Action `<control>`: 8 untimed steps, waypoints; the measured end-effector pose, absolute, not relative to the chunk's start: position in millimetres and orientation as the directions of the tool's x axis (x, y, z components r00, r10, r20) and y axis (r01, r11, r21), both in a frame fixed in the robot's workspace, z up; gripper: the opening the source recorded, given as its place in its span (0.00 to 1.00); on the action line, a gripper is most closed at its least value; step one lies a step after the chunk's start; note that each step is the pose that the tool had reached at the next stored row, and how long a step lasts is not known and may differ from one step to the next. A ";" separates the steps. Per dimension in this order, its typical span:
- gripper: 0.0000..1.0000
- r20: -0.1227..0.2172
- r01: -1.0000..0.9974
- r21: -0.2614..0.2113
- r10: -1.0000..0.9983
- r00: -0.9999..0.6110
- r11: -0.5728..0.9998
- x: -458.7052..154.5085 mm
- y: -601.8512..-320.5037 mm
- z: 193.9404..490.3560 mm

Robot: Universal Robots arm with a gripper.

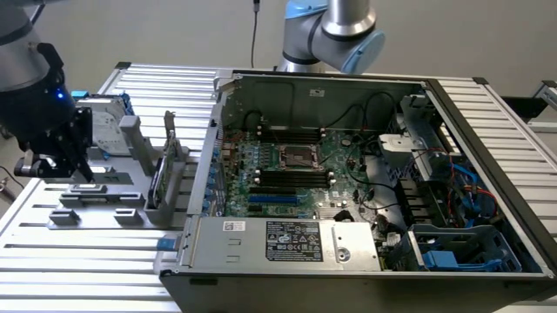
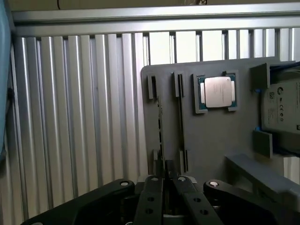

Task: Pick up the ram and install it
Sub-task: 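Pick up the ram and move it above insertion slot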

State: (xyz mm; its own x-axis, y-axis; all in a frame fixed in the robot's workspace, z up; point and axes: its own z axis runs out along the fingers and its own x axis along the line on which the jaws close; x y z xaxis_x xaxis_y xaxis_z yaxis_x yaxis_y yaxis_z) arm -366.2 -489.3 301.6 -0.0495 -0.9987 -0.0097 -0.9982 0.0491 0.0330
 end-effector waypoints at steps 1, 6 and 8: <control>0.14 -0.010 -0.998 0.033 -0.999 -0.050 0.049 -362.7 -489.2 306.1; 0.14 -0.010 -0.998 0.033 -0.999 -0.049 0.049 -344.6 -488.9 328.9; 0.14 -0.010 -0.998 0.033 -0.999 -0.049 0.049 -337.7 -488.7 337.9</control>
